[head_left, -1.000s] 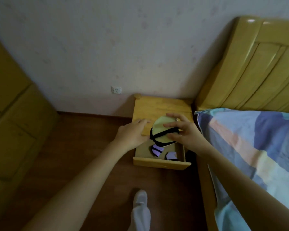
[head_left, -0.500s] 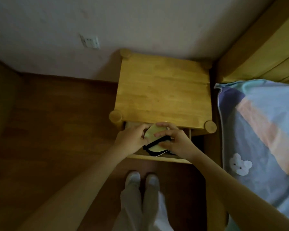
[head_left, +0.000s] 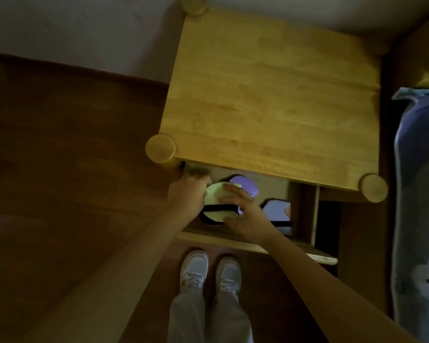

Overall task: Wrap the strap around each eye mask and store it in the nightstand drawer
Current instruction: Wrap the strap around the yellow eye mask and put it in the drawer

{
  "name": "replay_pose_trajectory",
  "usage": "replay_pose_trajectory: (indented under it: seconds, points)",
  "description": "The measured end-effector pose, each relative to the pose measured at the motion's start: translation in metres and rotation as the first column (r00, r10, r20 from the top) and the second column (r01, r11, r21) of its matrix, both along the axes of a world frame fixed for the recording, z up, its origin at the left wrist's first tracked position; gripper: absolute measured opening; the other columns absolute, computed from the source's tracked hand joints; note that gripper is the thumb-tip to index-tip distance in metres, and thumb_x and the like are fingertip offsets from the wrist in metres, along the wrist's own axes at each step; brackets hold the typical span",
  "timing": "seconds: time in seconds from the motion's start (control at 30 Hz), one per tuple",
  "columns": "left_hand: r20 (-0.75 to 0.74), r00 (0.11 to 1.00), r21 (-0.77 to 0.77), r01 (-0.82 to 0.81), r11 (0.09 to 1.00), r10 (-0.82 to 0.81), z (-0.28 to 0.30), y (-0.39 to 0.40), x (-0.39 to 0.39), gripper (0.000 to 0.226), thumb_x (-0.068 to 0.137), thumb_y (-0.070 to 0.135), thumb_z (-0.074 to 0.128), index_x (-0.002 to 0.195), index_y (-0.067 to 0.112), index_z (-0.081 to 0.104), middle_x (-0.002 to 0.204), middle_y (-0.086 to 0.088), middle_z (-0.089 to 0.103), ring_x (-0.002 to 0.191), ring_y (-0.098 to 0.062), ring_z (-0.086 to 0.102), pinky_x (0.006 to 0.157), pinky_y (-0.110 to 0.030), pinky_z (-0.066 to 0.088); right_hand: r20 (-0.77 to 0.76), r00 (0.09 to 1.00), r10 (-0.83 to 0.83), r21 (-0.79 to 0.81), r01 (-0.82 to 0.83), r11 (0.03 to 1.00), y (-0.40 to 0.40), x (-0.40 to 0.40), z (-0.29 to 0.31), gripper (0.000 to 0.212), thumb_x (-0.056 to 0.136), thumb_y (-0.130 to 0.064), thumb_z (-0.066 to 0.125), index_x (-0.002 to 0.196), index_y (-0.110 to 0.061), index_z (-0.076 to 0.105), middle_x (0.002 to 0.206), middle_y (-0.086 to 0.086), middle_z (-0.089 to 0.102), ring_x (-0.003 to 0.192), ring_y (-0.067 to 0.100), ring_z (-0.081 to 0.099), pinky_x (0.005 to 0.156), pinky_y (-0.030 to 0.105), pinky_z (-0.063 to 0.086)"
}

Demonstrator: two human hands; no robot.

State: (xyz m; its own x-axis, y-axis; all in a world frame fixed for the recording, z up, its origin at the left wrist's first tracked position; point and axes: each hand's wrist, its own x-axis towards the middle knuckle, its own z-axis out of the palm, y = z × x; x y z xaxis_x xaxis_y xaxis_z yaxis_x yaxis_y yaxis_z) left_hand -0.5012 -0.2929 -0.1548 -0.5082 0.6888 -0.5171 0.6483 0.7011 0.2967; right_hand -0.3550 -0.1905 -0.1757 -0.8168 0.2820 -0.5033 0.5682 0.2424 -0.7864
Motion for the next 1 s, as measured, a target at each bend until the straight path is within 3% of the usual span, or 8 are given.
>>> replay_pose_trajectory:
  seconds: [0.1, 0.2, 0.3, 0.47, 0.53, 0.63, 0.8, 1.0]
  points:
    - [-0.094, 0.991, -0.103, 0.083, 0.991, -0.092, -0.014, 0.000, -0.003, 0.026, 0.093, 0.011, 0.050, 0.117, 0.021, 0.055, 0.115, -0.005, 0.060, 0.115, -0.025, 0.049, 0.069, -0.035, 0.041, 0.057, 0.997, 0.050, -0.005, -0.050, 0.999, -0.002, -0.011, -0.020, 0.045, 0.086, 0.000, 0.061, 0.128, -0.015, 0.057, 0.150, -0.010, 0.030, 0.135, 0.008, 0.034, 0.088, 0.003, 0.037]
    - [-0.124, 0.953, -0.260, 0.239, 0.936, -0.278, -0.028, 0.001, 0.000, 0.033, 0.089, 0.003, 0.051, 0.121, 0.013, 0.052, 0.119, -0.009, 0.060, 0.127, -0.029, 0.041, 0.083, -0.036, 0.041, 0.151, 0.966, 0.211, 0.019, -0.216, 0.976, -0.006, -0.013, -0.037, 0.055, 0.090, -0.004, 0.054, 0.141, -0.020, 0.042, 0.156, -0.004, 0.025, 0.134, 0.024, 0.040, 0.101, 0.030, 0.043]
    - [-0.159, 0.914, -0.327, 0.308, 0.893, -0.374, -0.041, 0.003, 0.001, 0.036, 0.091, 0.002, 0.047, 0.126, 0.006, 0.050, 0.126, -0.014, 0.058, 0.133, -0.030, 0.035, 0.098, -0.038, 0.035, 0.250, 0.897, 0.364, 0.260, -0.424, 0.868, -0.002, -0.011, -0.049, 0.061, 0.090, -0.013, 0.053, 0.147, -0.024, 0.032, 0.158, -0.001, 0.021, 0.135, 0.027, 0.038, 0.098, 0.040, 0.046]
    - [-0.198, 0.904, -0.336, 0.300, 0.893, -0.379, -0.058, 0.006, -0.004, 0.035, 0.092, 0.004, 0.045, 0.126, 0.002, 0.050, 0.126, -0.016, 0.057, 0.131, -0.033, 0.036, 0.104, -0.039, 0.029, 0.401, 0.895, 0.198, 0.571, -0.413, 0.709, 0.016, -0.018, -0.059, 0.070, 0.093, -0.031, 0.052, 0.151, -0.019, 0.014, 0.158, 0.012, 0.012, 0.145, 0.037, 0.010, 0.114, 0.056, 0.013]
    - [-0.218, 0.900, -0.330, 0.295, 0.896, -0.377, -0.063, 0.007, -0.004, 0.033, 0.092, 0.006, 0.043, 0.124, 0.003, 0.052, 0.123, -0.015, 0.059, 0.128, -0.032, 0.039, 0.104, -0.037, 0.028, 0.490, 0.863, 0.120, 0.532, -0.405, 0.743, 0.028, -0.023, -0.067, 0.079, 0.091, -0.043, 0.054, 0.151, -0.021, 0.006, 0.158, 0.014, 0.008, 0.145, 0.038, 0.006, 0.114, 0.059, 0.008]
    - [-0.219, 0.901, -0.335, 0.291, 0.896, -0.375, -0.069, 0.006, -0.003, 0.032, 0.094, 0.010, 0.043, 0.124, 0.002, 0.048, 0.124, -0.014, 0.058, 0.128, -0.031, 0.039, 0.105, -0.036, 0.026, 0.524, 0.835, 0.168, 0.447, -0.438, 0.780, 0.044, -0.026, -0.081, 0.089, 0.083, -0.042, 0.066, 0.150, -0.025, 0.010, 0.158, 0.010, 0.009, 0.144, 0.037, 0.008, 0.112, 0.060, 0.020]
    - [-0.223, 0.899, -0.318, 0.298, 0.900, -0.377, -0.074, 0.004, -0.005, 0.037, 0.094, 0.015, 0.046, 0.128, 0.003, 0.042, 0.127, -0.014, 0.054, 0.130, -0.028, 0.036, 0.106, -0.037, 0.021, 0.471, 0.762, 0.445, 0.408, -0.635, 0.656, 0.043, -0.013, -0.085, 0.090, 0.085, -0.025, 0.065, 0.152, -0.026, 0.003, 0.162, 0.003, -0.004, 0.146, 0.031, 0.009, 0.107, 0.045, 0.036]
    - [-0.252, 0.844, -0.294, 0.398, 0.869, -0.472, -0.065, 0.012, -0.004, 0.050, 0.095, 0.019, 0.044, 0.141, 0.007, 0.028, 0.142, -0.013, 0.041, 0.135, -0.029, 0.027, 0.105, -0.040, 0.024, 0.400, 0.807, 0.434, 0.430, -0.584, 0.689, 0.039, 0.004, -0.070, 0.096, 0.088, -0.038, 0.062, 0.148, -0.033, -0.013, 0.162, -0.001, 0.002, 0.146, 0.027, 0.014, 0.108, 0.049, 0.037]
